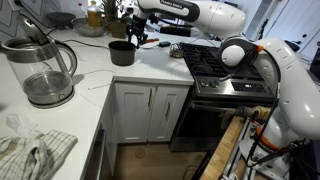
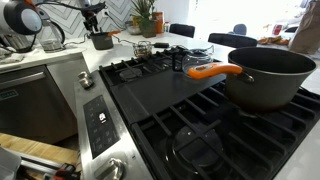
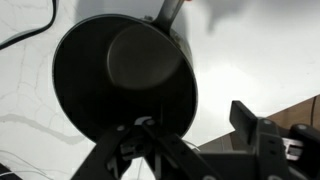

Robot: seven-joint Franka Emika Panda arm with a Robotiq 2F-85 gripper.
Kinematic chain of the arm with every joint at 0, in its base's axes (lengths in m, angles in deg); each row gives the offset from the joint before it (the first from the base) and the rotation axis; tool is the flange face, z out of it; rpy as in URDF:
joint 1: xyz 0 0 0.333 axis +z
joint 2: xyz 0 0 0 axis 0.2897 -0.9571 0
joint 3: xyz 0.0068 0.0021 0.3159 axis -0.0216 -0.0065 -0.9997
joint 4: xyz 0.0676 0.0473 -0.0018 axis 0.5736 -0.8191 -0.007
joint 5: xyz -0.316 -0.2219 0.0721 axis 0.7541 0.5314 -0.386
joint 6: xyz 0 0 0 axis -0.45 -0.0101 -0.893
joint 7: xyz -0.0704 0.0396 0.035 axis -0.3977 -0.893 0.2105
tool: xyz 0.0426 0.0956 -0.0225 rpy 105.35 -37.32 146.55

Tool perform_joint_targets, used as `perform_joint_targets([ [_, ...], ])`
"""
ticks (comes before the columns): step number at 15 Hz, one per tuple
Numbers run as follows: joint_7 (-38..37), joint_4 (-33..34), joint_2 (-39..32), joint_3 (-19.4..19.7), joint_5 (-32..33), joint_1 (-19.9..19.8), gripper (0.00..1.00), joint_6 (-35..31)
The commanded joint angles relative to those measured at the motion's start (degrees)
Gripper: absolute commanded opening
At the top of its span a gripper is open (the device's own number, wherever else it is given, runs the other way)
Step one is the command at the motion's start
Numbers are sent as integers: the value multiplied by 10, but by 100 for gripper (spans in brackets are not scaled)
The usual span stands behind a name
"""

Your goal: Pick up the black pot on the left and put it on the kitchen counter

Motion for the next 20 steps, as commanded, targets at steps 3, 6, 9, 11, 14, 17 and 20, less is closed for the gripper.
perform_joint_targets([
  [3, -133, 19, 34, 31, 16, 2, 100, 39],
  [6, -209, 14, 64, 52, 16, -8, 100, 54],
  [9, -282, 4, 86, 68, 9, -20, 100, 71],
  [11, -333, -2, 99, 75, 5, -26, 100, 88],
  [14, -409, -13, 115, 80, -1, -37, 100, 114],
  [17, -491, -25, 128, 85, -2, -41, 100, 137],
  [20, -578, -35, 136, 85, -6, -41, 100, 155],
])
